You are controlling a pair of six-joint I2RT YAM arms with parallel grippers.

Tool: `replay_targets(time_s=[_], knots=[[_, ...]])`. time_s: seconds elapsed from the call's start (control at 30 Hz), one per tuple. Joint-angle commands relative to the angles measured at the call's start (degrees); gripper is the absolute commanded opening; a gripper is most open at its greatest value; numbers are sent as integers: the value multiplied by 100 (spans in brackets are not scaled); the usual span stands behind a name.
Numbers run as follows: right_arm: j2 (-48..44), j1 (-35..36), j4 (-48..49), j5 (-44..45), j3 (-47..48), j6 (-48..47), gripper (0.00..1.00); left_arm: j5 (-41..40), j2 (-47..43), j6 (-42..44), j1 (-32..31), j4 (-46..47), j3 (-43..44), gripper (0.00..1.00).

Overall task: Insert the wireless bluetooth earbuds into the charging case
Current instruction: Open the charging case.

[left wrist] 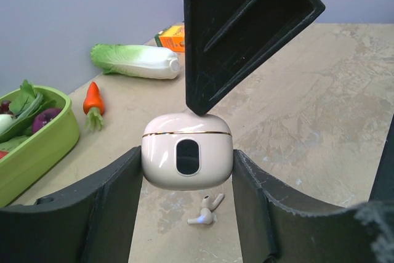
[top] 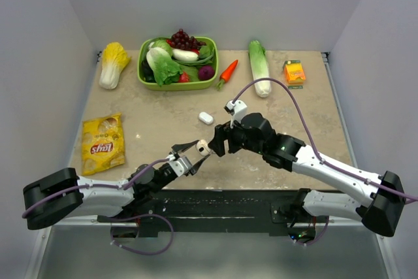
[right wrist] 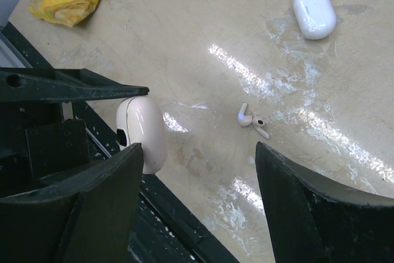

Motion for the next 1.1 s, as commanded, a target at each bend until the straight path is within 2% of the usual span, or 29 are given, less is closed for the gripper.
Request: replay_targets(time_s=[0.0, 0.33, 0.4, 0.53, 0.63, 0.87, 1.07], knots=[[-299, -116, 186, 31, -208, 86, 75, 126, -201, 40, -105, 2306, -279, 0], [-176, -467, 1294, -1832, -454, 595, 76, 161, -201, -4, -140, 2447, -287, 0], [-159, -494, 1575, -2062, -472, 701, 76, 161, -184, 4, -132, 2438, -279, 0], [25, -503, 1541, -2344, -367, 719, 75, 161, -166, 22, -140, 2481, -261, 0], [87, -503, 1506, -2336, -366, 675, 72, 169, -157, 40, -149, 2490, -244, 0], [184, -511, 1479, -2371, -366, 640, 56, 205, -148, 31, -149, 2482, -191, 0], [158, -503, 1479, -2345, -349, 561, 47, 205, -131, -13, -149, 2464, -200, 0]])
